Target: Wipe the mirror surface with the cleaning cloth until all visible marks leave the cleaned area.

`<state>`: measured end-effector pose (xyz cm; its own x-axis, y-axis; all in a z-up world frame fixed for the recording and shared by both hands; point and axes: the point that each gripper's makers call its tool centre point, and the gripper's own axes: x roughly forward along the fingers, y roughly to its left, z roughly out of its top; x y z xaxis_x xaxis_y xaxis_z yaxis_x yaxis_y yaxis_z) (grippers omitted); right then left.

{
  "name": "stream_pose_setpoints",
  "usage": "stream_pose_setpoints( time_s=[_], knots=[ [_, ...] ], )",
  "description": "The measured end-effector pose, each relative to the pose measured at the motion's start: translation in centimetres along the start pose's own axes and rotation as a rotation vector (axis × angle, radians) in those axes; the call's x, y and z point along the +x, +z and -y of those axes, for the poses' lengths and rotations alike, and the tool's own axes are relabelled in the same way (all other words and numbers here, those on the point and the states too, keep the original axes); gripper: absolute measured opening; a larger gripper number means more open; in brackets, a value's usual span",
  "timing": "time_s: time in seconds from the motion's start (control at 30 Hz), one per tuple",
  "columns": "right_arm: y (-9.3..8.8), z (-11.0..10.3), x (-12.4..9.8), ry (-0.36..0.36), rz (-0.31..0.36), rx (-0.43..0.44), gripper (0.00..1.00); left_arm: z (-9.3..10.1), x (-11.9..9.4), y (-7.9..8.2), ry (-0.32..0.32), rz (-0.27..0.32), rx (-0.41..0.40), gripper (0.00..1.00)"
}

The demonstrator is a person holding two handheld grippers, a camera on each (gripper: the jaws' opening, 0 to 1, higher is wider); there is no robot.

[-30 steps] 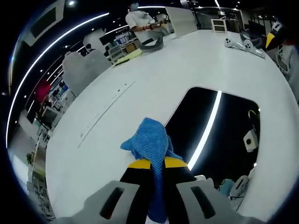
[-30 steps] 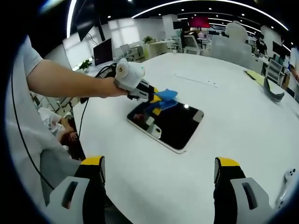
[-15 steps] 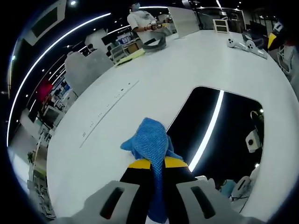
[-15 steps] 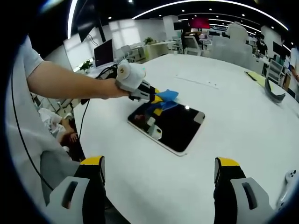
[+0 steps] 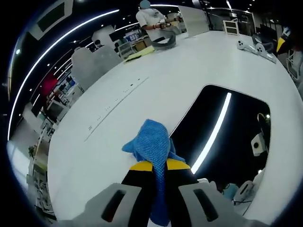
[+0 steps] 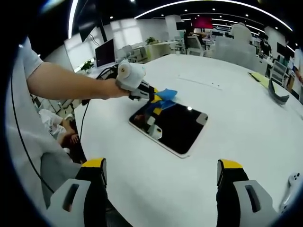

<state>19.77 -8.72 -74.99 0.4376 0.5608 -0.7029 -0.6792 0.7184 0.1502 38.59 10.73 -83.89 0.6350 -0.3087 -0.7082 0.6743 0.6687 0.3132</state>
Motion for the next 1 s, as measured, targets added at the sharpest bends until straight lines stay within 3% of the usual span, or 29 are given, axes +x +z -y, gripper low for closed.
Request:
stream_pose_setpoints(
  time_s=[1.0],
  knots=[
    [0.2,-1.0,-0.7,0.009,0.032,-0.004,0.97,1.7,-3.2,-2.8,0.012,-0.025,-0.026,0.04]
  ],
)
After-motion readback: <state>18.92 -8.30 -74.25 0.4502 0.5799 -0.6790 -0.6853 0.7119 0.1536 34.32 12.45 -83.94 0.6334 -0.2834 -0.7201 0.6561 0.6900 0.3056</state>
